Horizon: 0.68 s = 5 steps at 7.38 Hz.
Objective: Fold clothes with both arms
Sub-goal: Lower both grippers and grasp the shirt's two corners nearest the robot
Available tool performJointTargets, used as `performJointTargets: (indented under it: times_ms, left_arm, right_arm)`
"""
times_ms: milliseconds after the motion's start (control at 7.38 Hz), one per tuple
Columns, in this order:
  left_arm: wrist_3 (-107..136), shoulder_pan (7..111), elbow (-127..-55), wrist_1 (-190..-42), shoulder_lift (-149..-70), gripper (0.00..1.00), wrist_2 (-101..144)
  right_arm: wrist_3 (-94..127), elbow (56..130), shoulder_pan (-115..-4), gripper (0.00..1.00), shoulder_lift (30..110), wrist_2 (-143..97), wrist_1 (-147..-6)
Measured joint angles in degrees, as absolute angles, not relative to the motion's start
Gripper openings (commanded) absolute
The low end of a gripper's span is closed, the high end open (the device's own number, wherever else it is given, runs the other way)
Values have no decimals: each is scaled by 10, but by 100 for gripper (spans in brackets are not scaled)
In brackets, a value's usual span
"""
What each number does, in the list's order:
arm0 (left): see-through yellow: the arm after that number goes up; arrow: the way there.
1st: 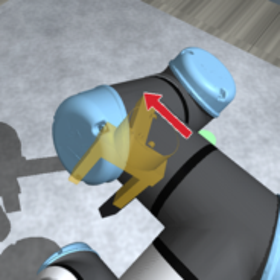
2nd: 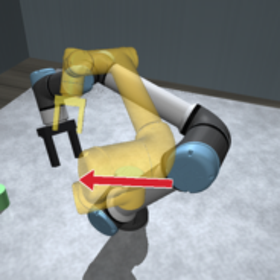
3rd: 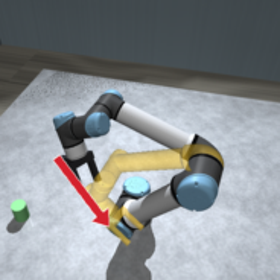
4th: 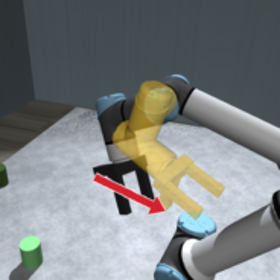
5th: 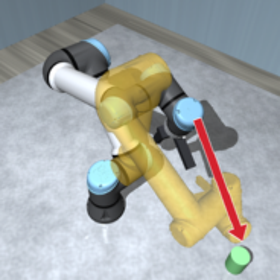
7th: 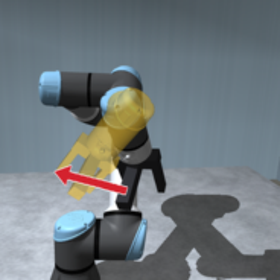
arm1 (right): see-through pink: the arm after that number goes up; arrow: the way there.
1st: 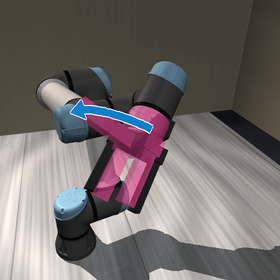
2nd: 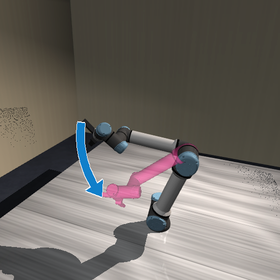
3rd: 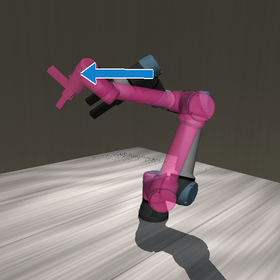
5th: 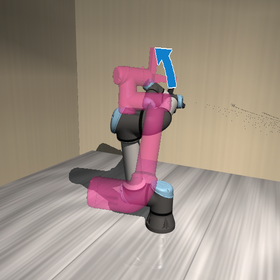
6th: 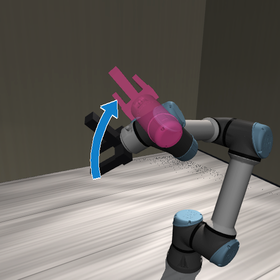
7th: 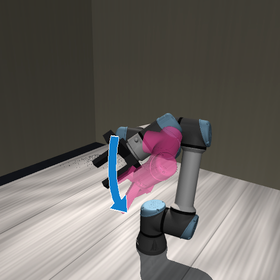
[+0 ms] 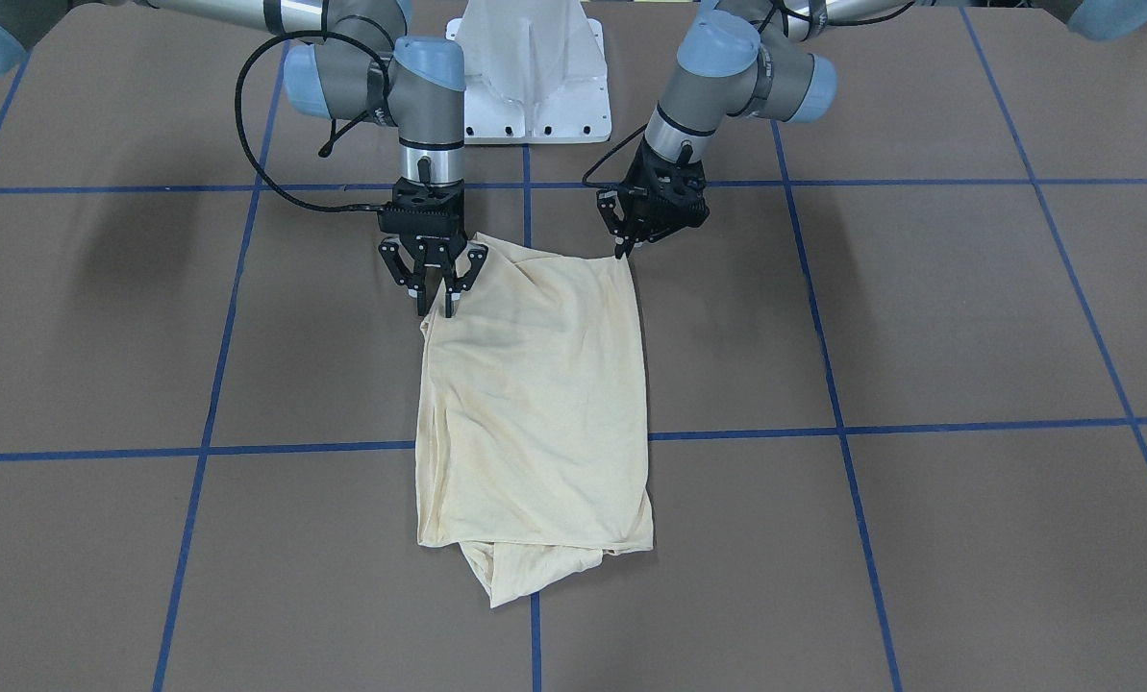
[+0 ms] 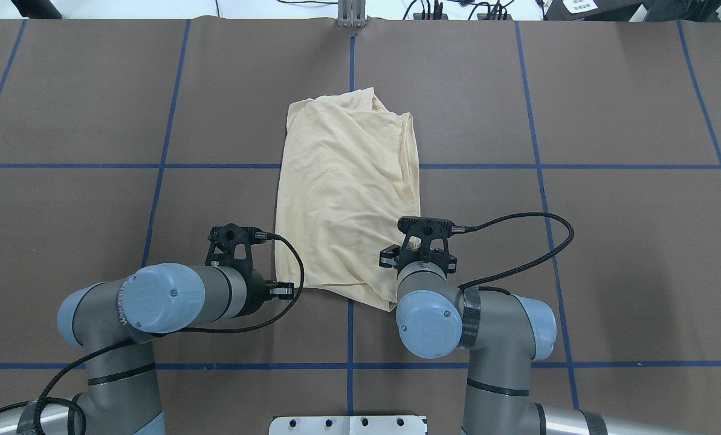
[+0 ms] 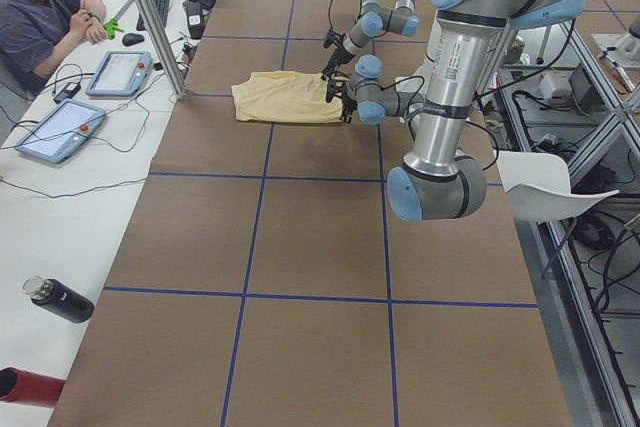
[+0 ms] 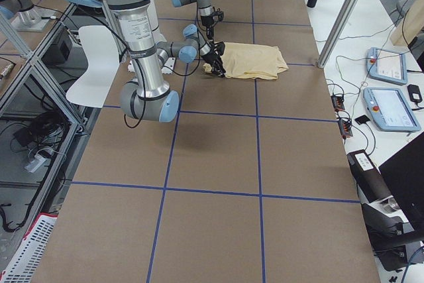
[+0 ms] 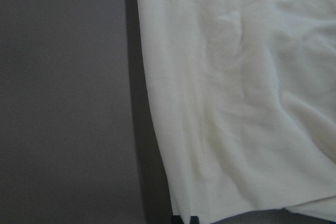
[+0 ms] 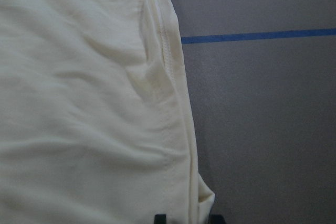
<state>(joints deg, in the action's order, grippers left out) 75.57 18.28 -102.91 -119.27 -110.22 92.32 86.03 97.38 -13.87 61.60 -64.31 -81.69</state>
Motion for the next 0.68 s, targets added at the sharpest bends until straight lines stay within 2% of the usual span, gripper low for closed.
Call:
performJointTargets:
  times_ms: [678]
  left_arm:
    - [757, 183, -1055, -1183, -1101, 0, 924]
  right_arm:
    - [860, 993, -140, 0, 618, -642, -818]
